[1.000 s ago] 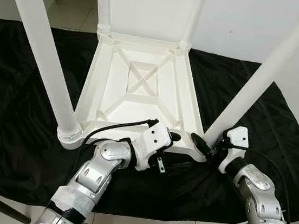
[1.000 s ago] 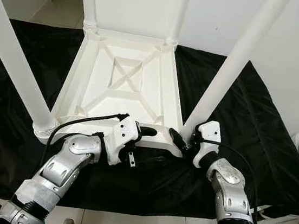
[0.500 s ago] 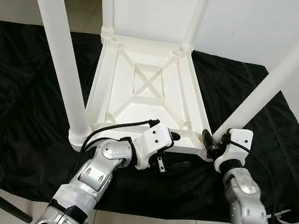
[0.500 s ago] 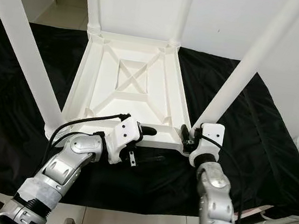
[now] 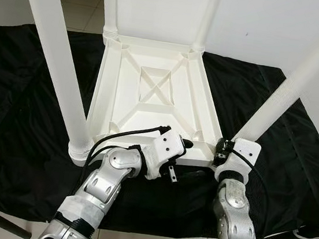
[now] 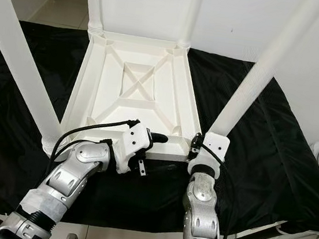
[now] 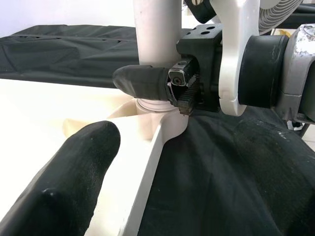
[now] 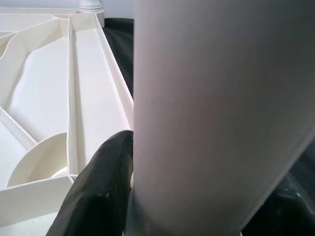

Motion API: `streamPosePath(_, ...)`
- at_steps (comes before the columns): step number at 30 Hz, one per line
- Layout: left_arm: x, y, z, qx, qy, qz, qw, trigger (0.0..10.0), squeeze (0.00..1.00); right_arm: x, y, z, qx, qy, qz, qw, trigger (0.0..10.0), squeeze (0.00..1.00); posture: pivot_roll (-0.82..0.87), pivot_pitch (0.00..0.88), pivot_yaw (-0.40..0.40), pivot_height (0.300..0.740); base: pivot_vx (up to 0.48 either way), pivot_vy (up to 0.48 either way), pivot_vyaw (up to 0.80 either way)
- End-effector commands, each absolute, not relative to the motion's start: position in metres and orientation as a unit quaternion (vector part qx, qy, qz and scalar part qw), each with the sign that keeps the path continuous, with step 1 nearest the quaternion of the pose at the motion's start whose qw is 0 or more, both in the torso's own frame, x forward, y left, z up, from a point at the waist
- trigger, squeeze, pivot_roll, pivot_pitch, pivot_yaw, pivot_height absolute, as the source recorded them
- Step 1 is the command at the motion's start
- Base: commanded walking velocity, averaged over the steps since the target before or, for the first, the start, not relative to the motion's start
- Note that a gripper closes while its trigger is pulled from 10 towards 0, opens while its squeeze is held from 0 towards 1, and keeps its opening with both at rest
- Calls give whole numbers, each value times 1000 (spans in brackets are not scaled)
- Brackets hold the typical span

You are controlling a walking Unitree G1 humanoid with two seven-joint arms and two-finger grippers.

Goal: Building children table

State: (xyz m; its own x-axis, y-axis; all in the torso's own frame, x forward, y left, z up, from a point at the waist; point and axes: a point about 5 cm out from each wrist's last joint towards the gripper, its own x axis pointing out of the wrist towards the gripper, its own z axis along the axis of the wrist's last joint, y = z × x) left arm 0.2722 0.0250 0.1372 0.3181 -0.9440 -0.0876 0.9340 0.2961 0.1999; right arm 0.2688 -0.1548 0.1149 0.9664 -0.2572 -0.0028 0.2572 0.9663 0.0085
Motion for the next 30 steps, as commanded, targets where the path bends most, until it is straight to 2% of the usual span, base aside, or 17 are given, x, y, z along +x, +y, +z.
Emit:
streamPosePath(1,280,27,135,109,-27,-511,852,10000,0,264,-149,99,21,39,-122,992,10000,0,5,0,-49,740,0,0,0)
streamPosePath(3,280,27,135,110,-28,-512,851,10000,0,263,-150,102,14,27,-115,993,10000,0,4,0,-51,740,0,0,0)
streamPosePath(4,280,26,136,111,-30,-513,851,10000,0,262,-153,104,11,18,-110,994,10000,608,4,0,-52,740,0,0,0)
streamPosePath(6,280,26,136,111,-30,-513,851,10000,0,262,-153,104,11,18,-110,994,10000,608,4,0,-52,740,0,0,0)
streamPosePath(7,280,25,136,111,-32,-514,850,10000,0,259,-158,106,13,4,-92,996,10000,1000,4,0,-54,740,0,0,0)
streamPosePath(12,280,24,137,110,-34,-513,850,10000,0,257,-164,109,12,-6,-78,997,10000,1000,4,0,-56,740,0,0,0)
streamPosePath(16,280,24,137,110,-34,-514,850,10000,0,256,-179,110,-2,-8,-49,999,10000,1000,3,0,-56,740,0,0,0)
streamPosePath(17,280,24,137,109,-34,-515,849,10000,0,257,-188,113,-9,-12,-29,999,10000,0,0,0,-54,740,0,0,0)
streamPosePath(18,280,24,137,109,-34,-515,849,10000,0,257,-188,113,-9,-12,-29,999,10000,0,0,0,-54,740,0,0,0)
streamPosePath(19,279,24,136,110,-34,-517,849,10000,0,258,-199,117,-22,-21,9,999,10000,0,0,0,-53,740,0,0,0)
streamPosePath(24,279,24,136,110,-34,-518,848,10000,0,260,-201,120,-36,-25,49,998,10000,0,2,0,-56,740,0,0,0)
streamPosePath(25,279,24,137,110,-36,-517,848,10000,0,263,-198,122,-52,-29,120,991,10000,0,6,0,-58,740,0,0,0)
streamPosePath(30,279,24,137,110,-37,-517,848,10000,0,264,-197,122,-57,-29,141,988,10000,0,6,0,-58,740,0,0,0)
